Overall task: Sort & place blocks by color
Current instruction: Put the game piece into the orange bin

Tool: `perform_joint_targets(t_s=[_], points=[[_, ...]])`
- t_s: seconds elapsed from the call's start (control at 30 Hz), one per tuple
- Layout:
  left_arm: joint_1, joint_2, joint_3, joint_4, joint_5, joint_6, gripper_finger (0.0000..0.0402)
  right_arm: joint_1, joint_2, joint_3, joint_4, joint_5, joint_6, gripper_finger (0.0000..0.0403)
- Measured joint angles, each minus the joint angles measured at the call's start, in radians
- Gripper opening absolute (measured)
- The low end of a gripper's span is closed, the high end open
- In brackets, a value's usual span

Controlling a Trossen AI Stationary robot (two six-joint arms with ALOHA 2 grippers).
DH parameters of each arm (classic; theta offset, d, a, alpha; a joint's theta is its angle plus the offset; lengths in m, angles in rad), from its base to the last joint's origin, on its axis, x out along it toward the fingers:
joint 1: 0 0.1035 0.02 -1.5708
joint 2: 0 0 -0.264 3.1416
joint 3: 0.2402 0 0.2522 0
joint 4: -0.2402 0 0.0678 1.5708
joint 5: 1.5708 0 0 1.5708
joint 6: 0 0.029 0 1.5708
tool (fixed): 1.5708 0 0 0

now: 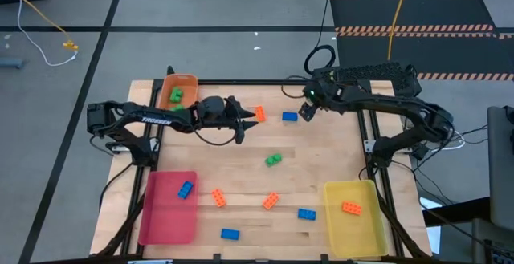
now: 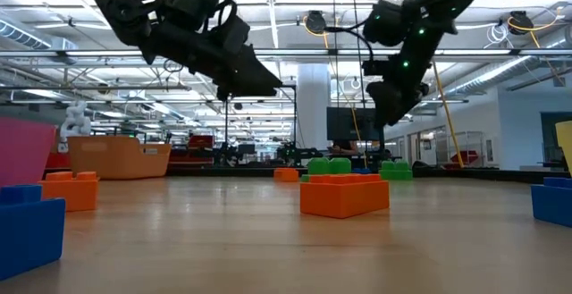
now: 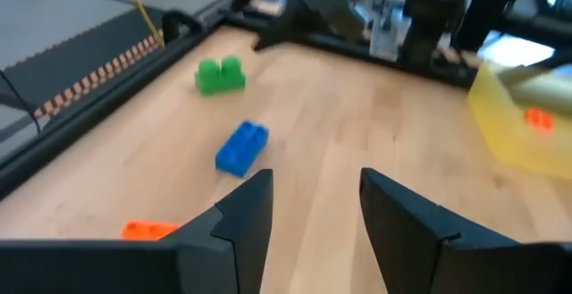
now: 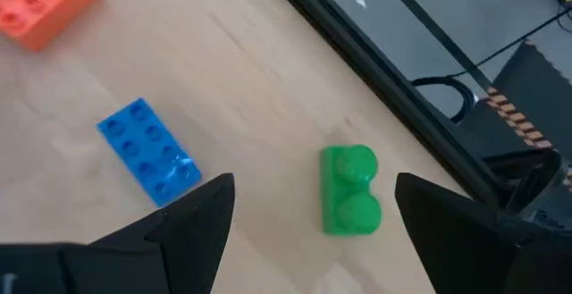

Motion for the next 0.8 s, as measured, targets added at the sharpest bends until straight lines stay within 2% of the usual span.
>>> perform_joint_targets(t_s=[0.17,0.37,0.6,0.8], points=[[-0.001,0.0,0.0,-0.028,0.0,0.002,0.017,-0.045,0.075,0.073,-0.108,0.0,-0.024,0.0306],[-0.011,0.0,0.0,-0.047,0.0,0.003,0.0171,-0.102,0.122,0.084,-0.207,0.0,-0.074,0.0306],[-0.016,0.0,0.0,-0.048,0.0,0.004,0.017,-0.143,0.126,0.084,-0.176,-0.032,-0.16,0.0306],[-0.016,0.0,0.0,-0.043,-0.001,0.004,0.017,-0.168,0.135,0.083,-0.191,-0.055,-0.157,0.0306]])
